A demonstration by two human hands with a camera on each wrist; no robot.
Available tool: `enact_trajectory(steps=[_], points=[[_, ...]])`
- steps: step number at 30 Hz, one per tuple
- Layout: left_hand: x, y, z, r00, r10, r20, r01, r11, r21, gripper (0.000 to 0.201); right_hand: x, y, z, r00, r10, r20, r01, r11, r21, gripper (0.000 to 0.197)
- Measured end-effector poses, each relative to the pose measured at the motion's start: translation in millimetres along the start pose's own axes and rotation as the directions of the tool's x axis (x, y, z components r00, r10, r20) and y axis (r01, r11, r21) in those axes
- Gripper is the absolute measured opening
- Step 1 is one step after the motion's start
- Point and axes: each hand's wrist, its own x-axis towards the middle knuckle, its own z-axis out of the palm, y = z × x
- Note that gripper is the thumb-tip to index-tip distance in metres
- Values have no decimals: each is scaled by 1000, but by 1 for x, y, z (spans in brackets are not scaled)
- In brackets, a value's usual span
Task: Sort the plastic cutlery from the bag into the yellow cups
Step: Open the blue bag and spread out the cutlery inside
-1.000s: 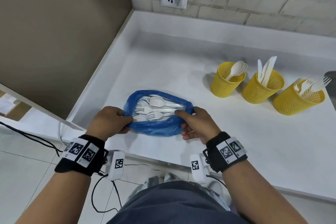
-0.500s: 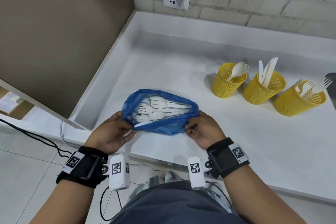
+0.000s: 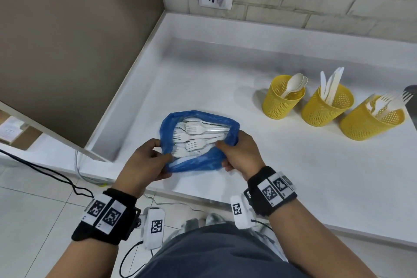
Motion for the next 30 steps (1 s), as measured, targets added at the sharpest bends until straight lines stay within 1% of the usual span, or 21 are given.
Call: enact_trajectory(steps=[1, 4, 6, 8, 10, 11, 12, 13, 14, 15, 16, 18, 19, 20, 21, 22, 23, 25, 26, 28, 30], points=[[0, 0, 0, 1000, 2, 20, -1, 999, -51, 17, 2, 2, 1, 1000, 1, -6, -1, 998, 70, 14], [1, -3, -4, 999, 9, 33, -1, 976, -217, 14, 2, 7, -1, 1000, 24, 16, -28, 943, 333, 18], [5, -7, -6, 999, -18, 28, 27, 926, -377, 26, 0, 9, -4, 995, 50, 81, -85, 844, 530, 24], [9, -10, -4, 993, -88, 85, 121, 799, -589, 40, -1, 12, -7, 980, 115, 160, -194, 698, 689, 36], [10, -13, 3, 971, -155, 181, 239, 639, -732, 51, 0, 17, -7, 955, 165, 246, -296, 564, 771, 50], [11, -15, 6, 961, -181, 209, 275, 580, -767, 55, 1, 19, -7, 946, 184, 266, -323, 535, 780, 56], [13, -18, 9, 954, -207, 214, 295, 554, -778, 59, 0, 20, -6, 943, 191, 274, -334, 532, 778, 59], [14, -21, 11, 950, -232, 207, 304, 555, -775, 61, -1, 21, -5, 943, 197, 267, -332, 545, 770, 61], [13, -23, 13, 952, -241, 191, 300, 588, -752, 60, -4, 18, -6, 949, 185, 255, -315, 576, 754, 59], [13, -24, 13, 958, -242, 154, 277, 642, -715, 58, -6, 17, -9, 958, 177, 224, -285, 628, 724, 55], [12, -24, 11, 969, -226, 98, 234, 722, -651, 54, -8, 14, -12, 970, 168, 179, -245, 701, 670, 49], [9, -20, 5, 987, -146, -64, 102, 886, -453, 41, -8, 12, -20, 991, 128, 39, -132, 885, 448, 34], [10, -17, 1, 983, -105, -153, 40, 925, -377, 35, -5, 13, -24, 995, 91, -43, -72, 945, 320, 26], [13, -15, -4, 970, -71, -233, -10, 944, -331, 30, -1, 14, -27, 993, 41, -113, -17, 978, 208, 23], [18, -13, -9, 956, -40, -289, -49, 955, -293, 26, 2, 14, -29, 986, -24, -164, 42, 994, 103, 27], [22, -10, -13, 948, 2, -319, -77, 971, -224, 25, 4, 12, -30, 977, -101, -186, 102, 995, -4, 34], [28, -6, -15, 946, 56, -320, -94, 990, -107, 30, 7, 10, -30, 969, -174, -176, 155, 981, -117, 38], [39, 6, -14, 955, 152, -254, -112, 979, 168, 47, 12, 3, -25, 951, -289, -105, 240, 911, -334, 40], [44, 14, -11, 958, 197, -210, -124, 941, 315, 50, 15, 0, -22, 942, -331, -62, 276, 864, -421, 38], [53, 26, 0, 941, 302, -151, -170, 812, 559, 43, 24, -4, -14, 925, -380, -5, 311, 765, -564, 26], [63, 33, 8, 910, 400, -111, -208, 671, 712, 32, 32, -8, -8, 909, -416, 14, 334, 707, -623, 17]])
